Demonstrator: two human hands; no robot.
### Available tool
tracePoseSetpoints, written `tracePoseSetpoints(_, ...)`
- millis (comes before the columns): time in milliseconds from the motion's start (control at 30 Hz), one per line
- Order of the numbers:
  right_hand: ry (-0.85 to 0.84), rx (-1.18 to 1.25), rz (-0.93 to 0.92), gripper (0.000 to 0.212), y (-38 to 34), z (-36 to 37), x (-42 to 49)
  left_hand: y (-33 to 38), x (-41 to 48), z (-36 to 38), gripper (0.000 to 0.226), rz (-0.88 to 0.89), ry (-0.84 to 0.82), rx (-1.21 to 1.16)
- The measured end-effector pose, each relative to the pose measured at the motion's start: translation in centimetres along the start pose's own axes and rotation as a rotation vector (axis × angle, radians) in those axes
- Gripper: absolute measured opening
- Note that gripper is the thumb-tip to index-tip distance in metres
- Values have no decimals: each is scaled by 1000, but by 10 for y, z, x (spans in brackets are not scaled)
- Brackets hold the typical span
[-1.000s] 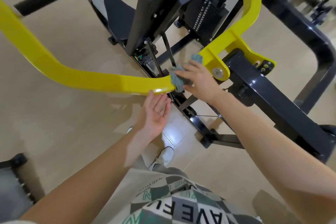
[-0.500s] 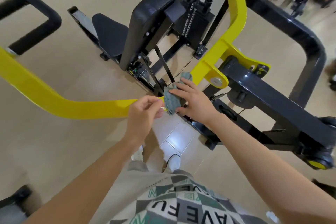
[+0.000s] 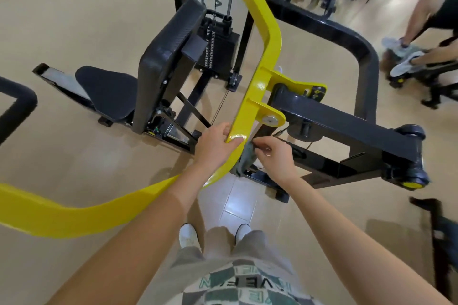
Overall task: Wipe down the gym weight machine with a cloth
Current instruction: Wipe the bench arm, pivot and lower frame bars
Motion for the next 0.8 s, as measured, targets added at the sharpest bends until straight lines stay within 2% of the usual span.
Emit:
tracePoseSetpoints(100,66,115,77,18,0,8,-12,-3,5,5,53,65,-83,107)
tracePoseSetpoints(233,57,562,308,18,21,33,-7,-7,5,-2,46,118,-54,60)
tracePoseSetpoints(367,6,639,437,25,66,59,-19,-2,-31,3,31,415,85,278)
tracePoseSetpoints(467,-1,666,462,24,89,70,-41,-6,-69,40,22,610,14,363)
tracePoseSetpoints(533,-10,679,489,20,105,78,-50,-21,-83,66,20,631,-11,373)
tracePoseSetpoints(600,-26,707,505,20,129,89,-60,-41,-92,92,24,515,-79,378)
tracePoseSetpoints(733,-85,704,553,28,186,109,-81,-86,-98,140,18,26,-227,213)
tracePoseSetpoints(800,-97,679,569,23,216,120,-87,-118,-92,170,16,-170,-261,133)
Point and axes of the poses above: each hand's wrist, its own x-axis towards the middle knuckle, its own z-axis out of the palm, y = z × x, the point moved 3 cm from there along x, towards the middle knuckle, and after that the axes turned 9 degrees about -y, right-handed, at the moved point
